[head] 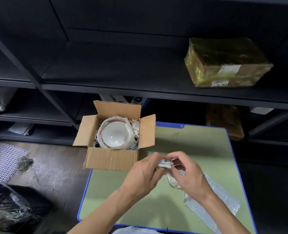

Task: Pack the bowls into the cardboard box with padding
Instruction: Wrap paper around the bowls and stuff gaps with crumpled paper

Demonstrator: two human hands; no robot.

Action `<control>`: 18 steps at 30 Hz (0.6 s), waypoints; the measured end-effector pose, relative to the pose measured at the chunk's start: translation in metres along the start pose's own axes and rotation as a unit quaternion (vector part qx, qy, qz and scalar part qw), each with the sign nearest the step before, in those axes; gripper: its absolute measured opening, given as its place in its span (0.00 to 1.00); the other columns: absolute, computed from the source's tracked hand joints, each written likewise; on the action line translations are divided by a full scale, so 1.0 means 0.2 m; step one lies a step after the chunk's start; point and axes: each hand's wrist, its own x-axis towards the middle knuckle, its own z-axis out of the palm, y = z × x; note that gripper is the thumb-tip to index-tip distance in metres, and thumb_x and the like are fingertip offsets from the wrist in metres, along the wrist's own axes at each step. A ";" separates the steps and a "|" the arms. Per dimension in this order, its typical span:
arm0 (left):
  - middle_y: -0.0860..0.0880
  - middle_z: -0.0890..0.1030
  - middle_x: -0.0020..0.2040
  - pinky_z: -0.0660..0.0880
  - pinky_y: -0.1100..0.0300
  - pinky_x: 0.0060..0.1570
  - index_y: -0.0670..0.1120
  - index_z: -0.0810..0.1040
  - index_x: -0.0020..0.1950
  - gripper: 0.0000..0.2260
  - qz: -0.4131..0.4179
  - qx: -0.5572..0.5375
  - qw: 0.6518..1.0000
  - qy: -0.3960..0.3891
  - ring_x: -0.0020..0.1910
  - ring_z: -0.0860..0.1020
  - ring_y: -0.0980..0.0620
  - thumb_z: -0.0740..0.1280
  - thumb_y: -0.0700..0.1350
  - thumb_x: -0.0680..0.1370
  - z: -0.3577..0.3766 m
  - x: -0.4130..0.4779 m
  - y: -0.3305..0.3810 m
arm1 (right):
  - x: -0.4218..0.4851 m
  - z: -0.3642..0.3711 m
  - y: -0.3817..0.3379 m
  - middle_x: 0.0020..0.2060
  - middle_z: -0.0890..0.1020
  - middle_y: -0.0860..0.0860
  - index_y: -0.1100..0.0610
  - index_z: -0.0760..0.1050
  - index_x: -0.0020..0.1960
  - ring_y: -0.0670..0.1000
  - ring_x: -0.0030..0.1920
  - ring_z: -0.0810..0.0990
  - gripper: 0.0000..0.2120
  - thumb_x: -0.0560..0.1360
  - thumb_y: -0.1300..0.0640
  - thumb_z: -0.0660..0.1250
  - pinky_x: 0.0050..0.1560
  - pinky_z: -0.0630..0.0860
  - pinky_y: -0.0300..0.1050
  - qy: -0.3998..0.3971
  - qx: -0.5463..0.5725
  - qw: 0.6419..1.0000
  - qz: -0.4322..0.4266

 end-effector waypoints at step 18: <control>0.60 0.77 0.41 0.74 0.62 0.40 0.60 0.75 0.58 0.09 -0.109 -0.079 0.986 0.098 0.39 0.77 0.56 0.65 0.58 0.80 -0.49 -0.12 -0.23 | 0.28 0.34 -0.45 0.43 0.80 0.35 0.44 0.79 0.54 0.45 0.42 0.78 0.08 0.77 0.54 0.72 0.43 0.72 0.32 -0.048 -0.068 0.996 -0.043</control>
